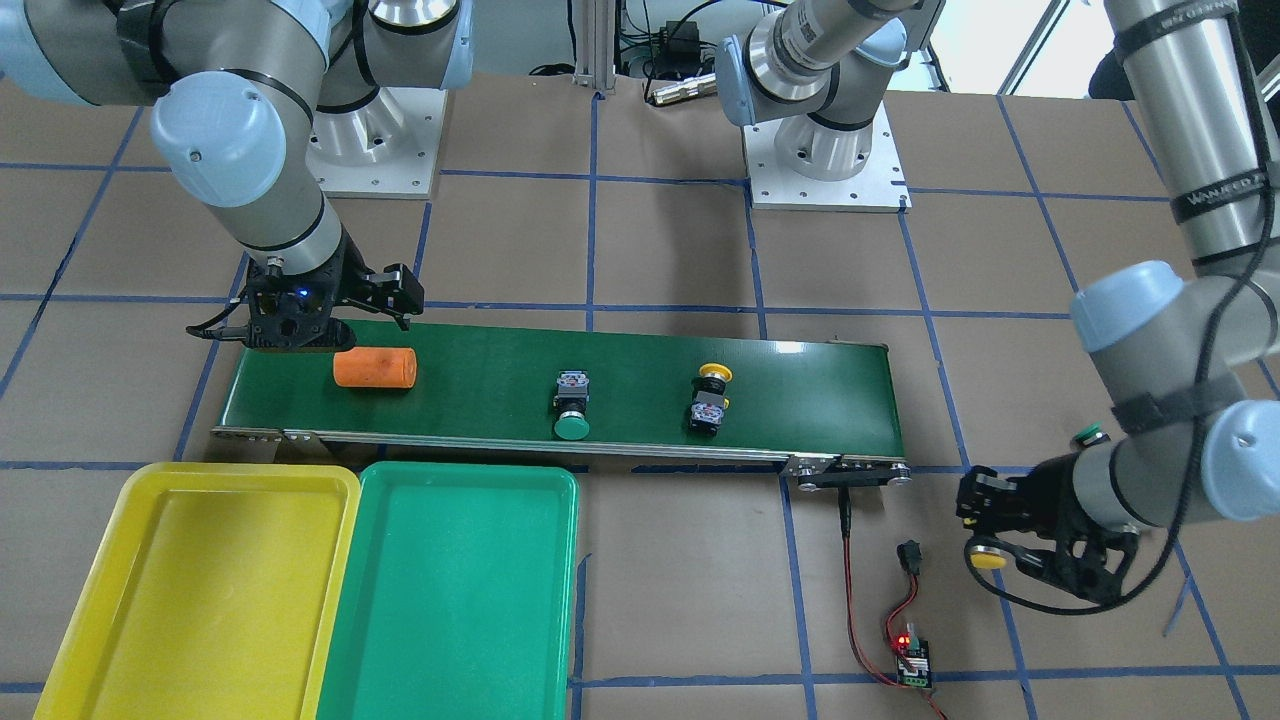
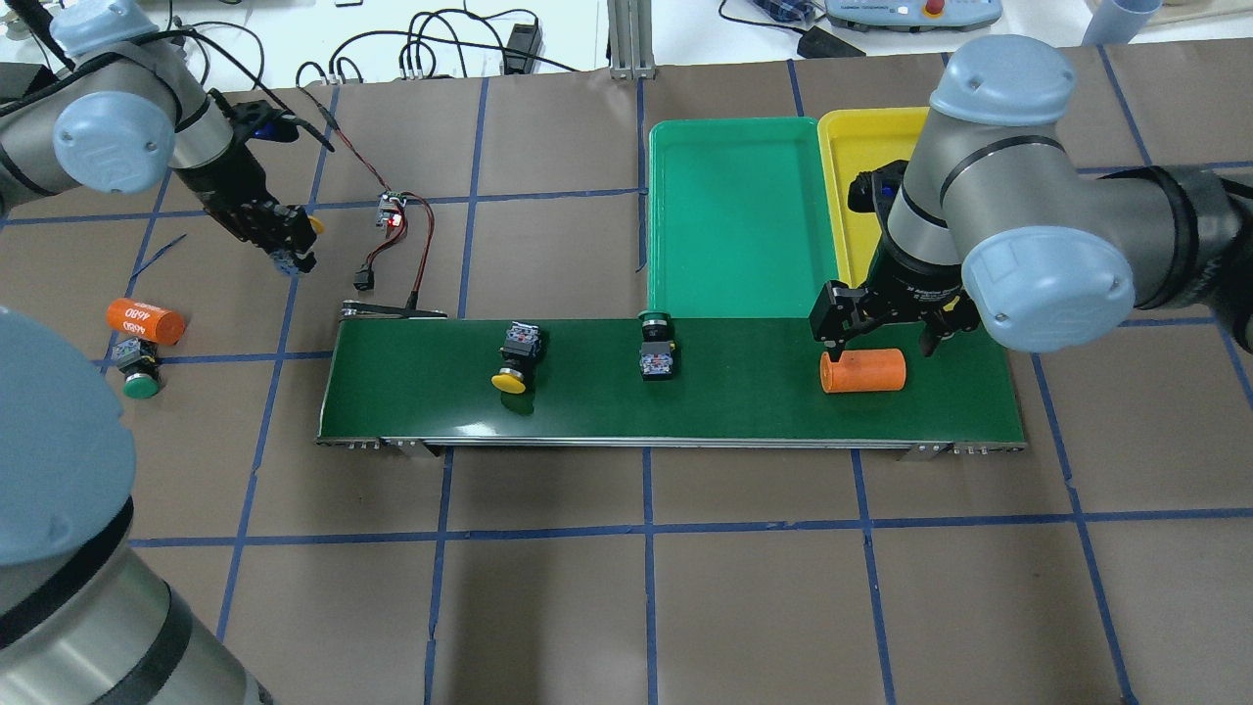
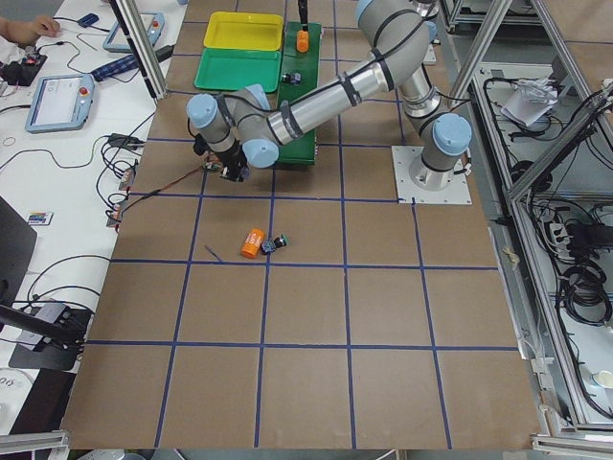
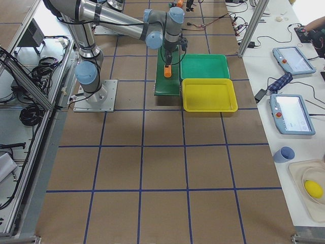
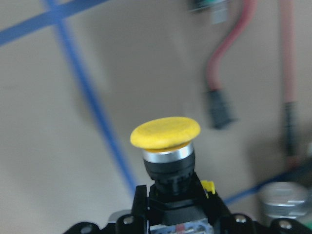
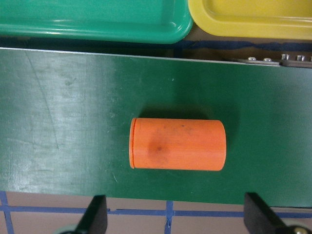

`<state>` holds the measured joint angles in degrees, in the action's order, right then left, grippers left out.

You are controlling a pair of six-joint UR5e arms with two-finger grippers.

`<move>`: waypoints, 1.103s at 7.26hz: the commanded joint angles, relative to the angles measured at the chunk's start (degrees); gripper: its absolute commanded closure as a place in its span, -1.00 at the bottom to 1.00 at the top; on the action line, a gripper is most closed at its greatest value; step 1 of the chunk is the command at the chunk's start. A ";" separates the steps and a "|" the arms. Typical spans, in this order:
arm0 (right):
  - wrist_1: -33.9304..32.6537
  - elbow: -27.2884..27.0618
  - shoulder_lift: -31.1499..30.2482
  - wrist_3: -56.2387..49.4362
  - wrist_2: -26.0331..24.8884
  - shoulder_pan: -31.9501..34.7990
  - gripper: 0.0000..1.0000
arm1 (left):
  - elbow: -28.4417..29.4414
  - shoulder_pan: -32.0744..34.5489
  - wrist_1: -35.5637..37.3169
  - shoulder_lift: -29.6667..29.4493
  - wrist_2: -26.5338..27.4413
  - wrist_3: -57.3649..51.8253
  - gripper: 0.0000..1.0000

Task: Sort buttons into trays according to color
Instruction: 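Place the yellow button on the belt with the left gripper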

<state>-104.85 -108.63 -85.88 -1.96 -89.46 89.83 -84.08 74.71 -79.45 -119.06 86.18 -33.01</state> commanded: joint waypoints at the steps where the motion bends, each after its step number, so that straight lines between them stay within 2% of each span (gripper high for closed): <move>1: 0.00 -0.01 0.01 0.12 0.07 -0.01 -1.00 | -10.97 6.66 -0.62 9.95 -1.98 13.38 1.00; 3: 0.00 -0.09 0.01 0.12 0.16 -0.01 -1.00 | -18.72 9.04 1.13 15.59 -1.98 20.06 1.00; 5: -0.09 -0.09 0.01 0.20 0.16 -0.01 -1.00 | -21.56 11.58 10.07 13.78 -1.80 26.48 1.00; 6: -0.61 -0.09 0.10 0.12 0.16 -0.01 -1.00 | -22.52 12.47 10.54 13.59 -1.71 27.90 0.68; 7: -0.70 -0.09 0.10 0.12 0.16 -0.01 -1.00 | -23.14 12.56 10.72 14.37 -1.71 27.91 -0.53; 8: -0.71 -0.09 0.10 0.12 0.16 -0.01 -1.00 | -22.54 12.48 11.33 15.60 -1.45 27.04 -1.00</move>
<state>-105.47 -108.72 -85.80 -1.84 -89.30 89.83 -106.69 87.05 -68.87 -104.53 84.52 -5.66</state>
